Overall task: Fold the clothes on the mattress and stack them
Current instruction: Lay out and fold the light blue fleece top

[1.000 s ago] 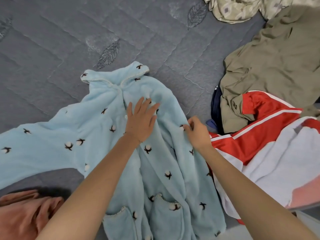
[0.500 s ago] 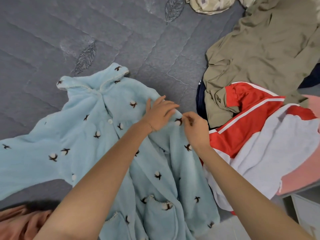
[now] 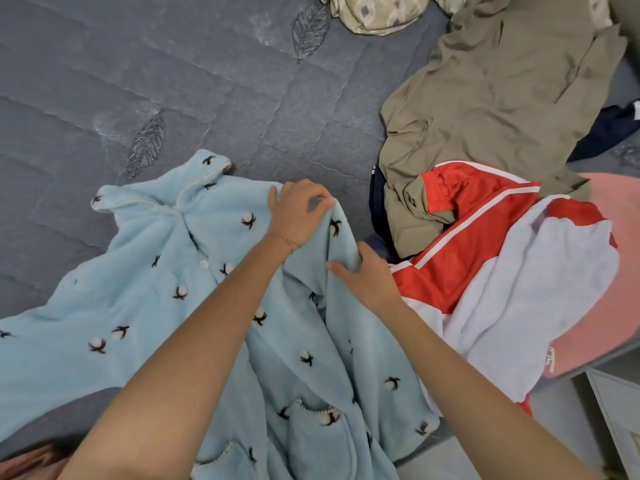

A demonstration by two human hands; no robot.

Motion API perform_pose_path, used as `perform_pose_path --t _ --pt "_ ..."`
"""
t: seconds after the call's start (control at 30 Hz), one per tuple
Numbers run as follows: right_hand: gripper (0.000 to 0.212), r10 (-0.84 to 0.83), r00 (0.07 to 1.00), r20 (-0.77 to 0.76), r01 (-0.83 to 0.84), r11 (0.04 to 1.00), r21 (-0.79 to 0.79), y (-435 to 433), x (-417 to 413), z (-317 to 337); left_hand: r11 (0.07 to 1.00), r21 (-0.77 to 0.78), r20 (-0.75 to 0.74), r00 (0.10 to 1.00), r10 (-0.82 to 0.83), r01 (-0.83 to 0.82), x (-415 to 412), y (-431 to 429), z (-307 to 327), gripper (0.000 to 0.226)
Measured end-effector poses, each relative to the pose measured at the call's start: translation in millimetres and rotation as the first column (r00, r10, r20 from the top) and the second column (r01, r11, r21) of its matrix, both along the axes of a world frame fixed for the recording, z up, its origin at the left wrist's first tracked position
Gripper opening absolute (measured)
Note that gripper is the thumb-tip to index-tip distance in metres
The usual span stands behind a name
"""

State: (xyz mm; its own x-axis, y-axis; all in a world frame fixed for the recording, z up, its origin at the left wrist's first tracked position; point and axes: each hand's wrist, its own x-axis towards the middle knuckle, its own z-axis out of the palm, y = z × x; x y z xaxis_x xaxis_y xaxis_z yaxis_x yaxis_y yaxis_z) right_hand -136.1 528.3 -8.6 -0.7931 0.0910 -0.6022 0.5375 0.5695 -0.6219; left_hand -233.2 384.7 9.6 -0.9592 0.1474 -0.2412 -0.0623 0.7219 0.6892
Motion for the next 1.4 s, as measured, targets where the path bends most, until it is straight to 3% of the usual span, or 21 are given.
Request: perform_pose_path --t 0.1,0.23,0.37,0.47,0.57,0.63,0.77,0.83,0.97,1.03,1.13,1.27,1.4 --pt "0.028 -0.043 0.995 -0.085 0.044 0.999 0.017 9.9 -2.4 0.4 0.992 0.049 -0.028 0.992 0.12 -0.118 -8.8 5.5 3.0 0.014" --pt "0.046 -0.2 0.945 -0.26 0.199 0.98 -0.03 35.2 -41.5 22.5 0.973 0.12 -0.021 0.979 0.204 -0.2 -21.1 8.4 5.8 0.013" --pt "0.04 -0.175 0.934 -0.311 0.165 0.985 -0.059 64.0 -76.6 38.4 0.992 0.062 -0.029 0.993 0.11 -0.108 -23.0 18.5 6.8 0.015" --pt "0.04 -0.08 0.952 -0.296 0.061 0.996 -0.072 72.7 -82.2 40.7 0.989 0.14 -0.001 0.999 -0.045 0.045 -24.4 36.3 14.8 0.02" --pt "0.034 -0.078 0.958 -0.274 0.06 0.996 -0.073 79.3 -81.3 38.3 0.983 0.093 0.035 0.987 -0.16 0.156 -30.5 53.1 19.3 0.014" --pt "0.019 -0.118 0.97 -0.213 0.1 0.991 -0.092 84.7 -77.3 36.1 0.988 0.11 0.017 0.994 -0.107 0.104 -34.8 60.2 19.2 0.015" --pt "0.03 -0.131 0.991 -0.023 0.129 0.988 -0.089 88.8 -58.7 32.5 0.951 0.281 0.011 0.991 0.135 -0.133 -44.8 68.5 16.9 0.016" --pt "0.024 -0.075 0.996 0.046 0.079 0.992 -0.095 89.2 -54.2 30.8 0.917 0.328 0.033 0.973 0.228 -0.226 -50.0 70.2 17.6 0.015" --pt "0.025 0.004 0.998 0.057 0.004 0.991 -0.134 92.0 -59.8 32.7 0.922 0.295 0.042 0.967 0.251 -0.252 -54.3 71.7 17.8 0.014" --pt "0.027 0.03 0.999 0.019 -0.027 0.994 -0.103 93.7 -62.3 32.6 0.949 0.243 0.002 0.979 0.206 -0.201 -53.7 69.4 16.9 0.012" --pt "0.022 -0.063 0.996 -0.067 0.055 0.991 -0.119 102.7 -69.6 33.7 0.989 0.143 -0.073 0.997 -0.036 0.046 -50.2 66.8 19.7 0.021" --pt "0.014 -0.212 0.969 -0.127 0.192 0.969 -0.155 118.9 -90.3 40.2 0.926 0.088 -0.072 0.929 -0.362 0.367 -42.3 80.1 23.5 0.04" --pt "0.015 -0.344 0.935 -0.08 0.316 0.915 -0.25 129.5 -104.5 46.8 0.899 0.097 0.011 0.903 -0.429 0.426 -39.7 103.1 23.9 0.045"
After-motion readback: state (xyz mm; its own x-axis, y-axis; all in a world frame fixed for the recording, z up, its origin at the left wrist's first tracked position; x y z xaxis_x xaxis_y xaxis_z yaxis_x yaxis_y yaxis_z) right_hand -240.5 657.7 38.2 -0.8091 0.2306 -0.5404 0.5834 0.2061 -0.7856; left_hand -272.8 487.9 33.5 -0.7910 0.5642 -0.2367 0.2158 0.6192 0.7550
